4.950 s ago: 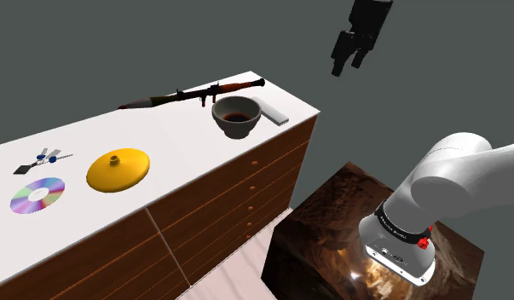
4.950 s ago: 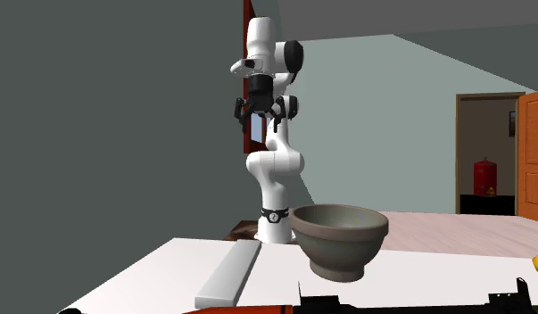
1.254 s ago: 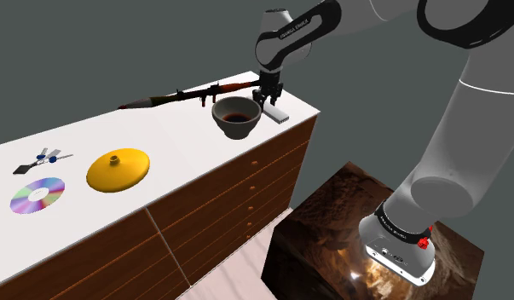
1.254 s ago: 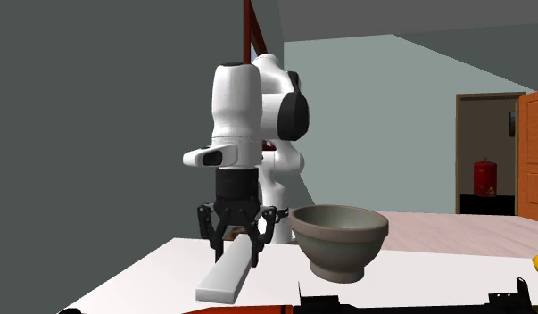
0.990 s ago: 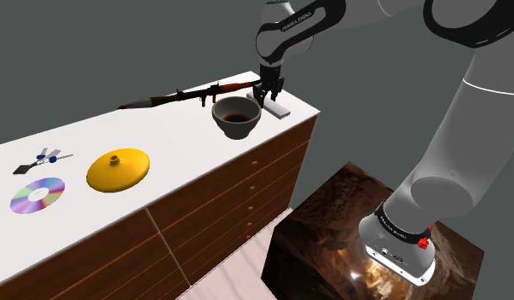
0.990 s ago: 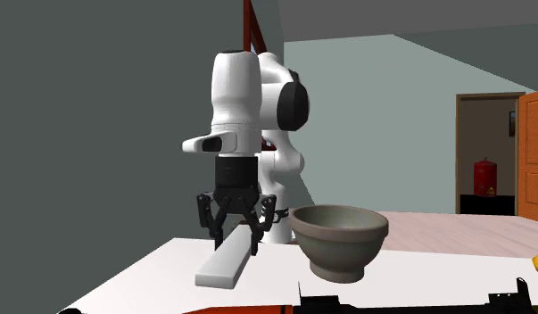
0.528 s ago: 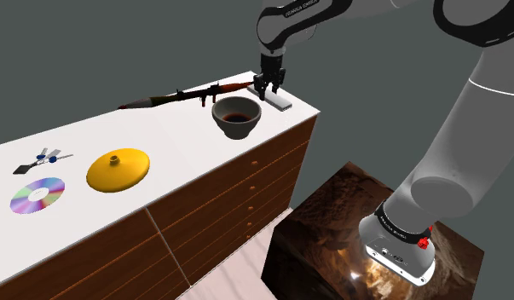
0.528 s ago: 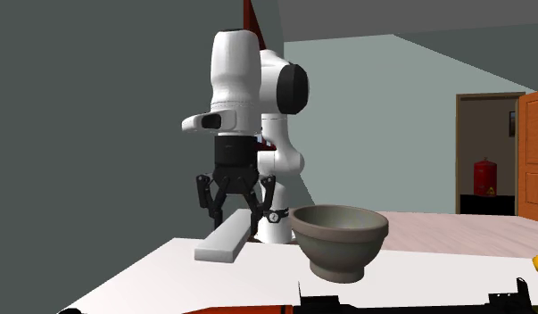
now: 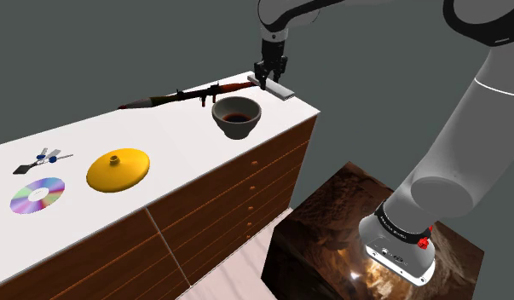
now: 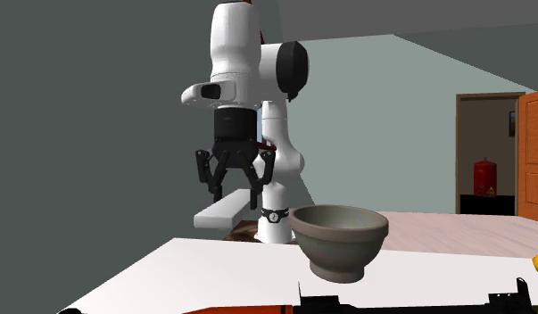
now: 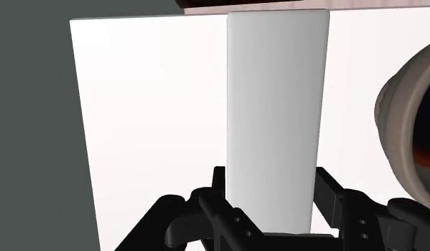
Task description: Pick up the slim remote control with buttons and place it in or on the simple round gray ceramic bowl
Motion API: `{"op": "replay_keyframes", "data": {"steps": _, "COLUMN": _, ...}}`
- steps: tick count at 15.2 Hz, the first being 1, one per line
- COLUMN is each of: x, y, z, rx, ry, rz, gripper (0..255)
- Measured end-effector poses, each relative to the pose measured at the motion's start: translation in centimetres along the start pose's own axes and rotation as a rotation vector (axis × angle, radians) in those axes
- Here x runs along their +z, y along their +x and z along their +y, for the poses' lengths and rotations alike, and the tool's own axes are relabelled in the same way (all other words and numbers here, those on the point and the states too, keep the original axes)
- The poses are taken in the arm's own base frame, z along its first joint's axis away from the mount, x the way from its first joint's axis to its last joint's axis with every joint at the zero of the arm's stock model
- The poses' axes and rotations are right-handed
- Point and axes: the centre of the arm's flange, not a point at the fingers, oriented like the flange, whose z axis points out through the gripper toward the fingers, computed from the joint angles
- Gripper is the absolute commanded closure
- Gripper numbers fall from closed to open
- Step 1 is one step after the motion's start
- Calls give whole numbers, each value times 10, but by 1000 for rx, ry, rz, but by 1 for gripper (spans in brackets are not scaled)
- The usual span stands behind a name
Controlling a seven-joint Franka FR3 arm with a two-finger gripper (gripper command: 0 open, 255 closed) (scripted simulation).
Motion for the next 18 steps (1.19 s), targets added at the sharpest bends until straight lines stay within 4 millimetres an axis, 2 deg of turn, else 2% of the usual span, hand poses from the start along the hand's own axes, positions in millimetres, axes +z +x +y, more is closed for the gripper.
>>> {"op": "replay_keyframes", "data": {"steps": 11, "x": -56, "y": -1, "z": -1, "rx": 0, "ry": 0, "rz": 0, "gripper": 255}}
{"op": "replay_keyframes", "data": {"steps": 13, "x": -62, "y": -5, "z": -16, "rx": 0, "ry": 0, "rz": 0, "gripper": 255}}
{"op": "replay_keyframes", "data": {"steps": 18, "x": -66, "y": -18, "z": -78, "rx": -1, "ry": 0, "rz": 0, "gripper": 255}}
